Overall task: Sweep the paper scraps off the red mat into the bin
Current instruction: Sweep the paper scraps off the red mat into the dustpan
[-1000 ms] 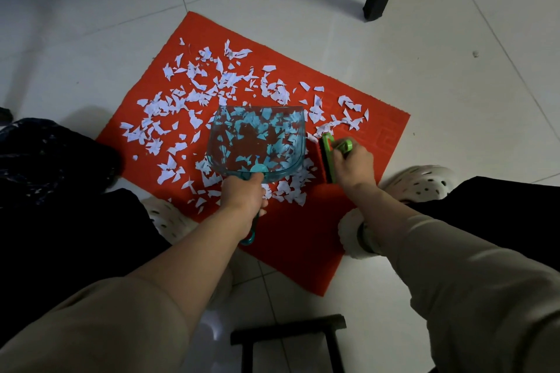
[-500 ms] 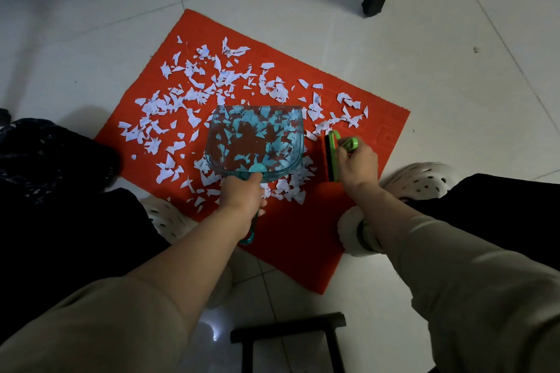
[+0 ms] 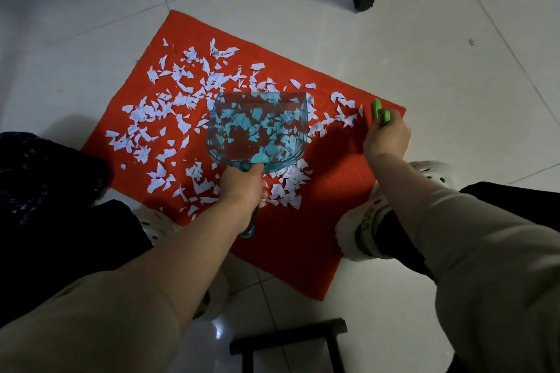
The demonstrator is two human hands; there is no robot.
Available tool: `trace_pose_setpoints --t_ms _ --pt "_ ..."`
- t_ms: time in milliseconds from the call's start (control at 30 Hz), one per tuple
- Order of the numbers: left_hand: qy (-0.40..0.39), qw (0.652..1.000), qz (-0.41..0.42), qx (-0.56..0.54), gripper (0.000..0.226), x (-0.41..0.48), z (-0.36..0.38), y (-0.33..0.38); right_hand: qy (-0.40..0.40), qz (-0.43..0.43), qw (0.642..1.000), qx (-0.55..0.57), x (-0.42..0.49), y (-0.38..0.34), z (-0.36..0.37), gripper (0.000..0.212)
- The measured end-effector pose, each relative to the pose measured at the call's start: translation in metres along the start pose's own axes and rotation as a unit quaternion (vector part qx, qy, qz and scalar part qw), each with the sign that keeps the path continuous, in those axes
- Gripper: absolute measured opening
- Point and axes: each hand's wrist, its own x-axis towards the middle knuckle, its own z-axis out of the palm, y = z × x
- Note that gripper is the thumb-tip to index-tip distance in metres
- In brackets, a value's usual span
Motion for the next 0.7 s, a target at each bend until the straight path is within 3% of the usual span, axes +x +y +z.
trace_pose_setpoints --t_ms 200,367,567,700 --pt "0.003 1.000 -0.006 -0.001 0.027 0.002 0.003 0.001 -0.061 0.021 0.996 -0.054 0.018 -0.008 0.011 0.031" --pt "0.004 1.000 -0.013 -0.007 0.026 0.004 0.002 -0.003 -0.102 -0.024 0.994 -0.009 0.014 -0.012 0.016 0.027" --pt "0.003 0.999 -0.017 -0.035 0.019 0.001 0.000 0.000 -0.032 -0.020 0.999 0.006 0.011 -0.010 0.008 0.028" --pt "0.000 0.999 -0.019 -0.035 0.020 0.001 -0.002 0.000 -0.054 -0.014 0.998 -0.042 0.011 -0.008 0.009 0.025"
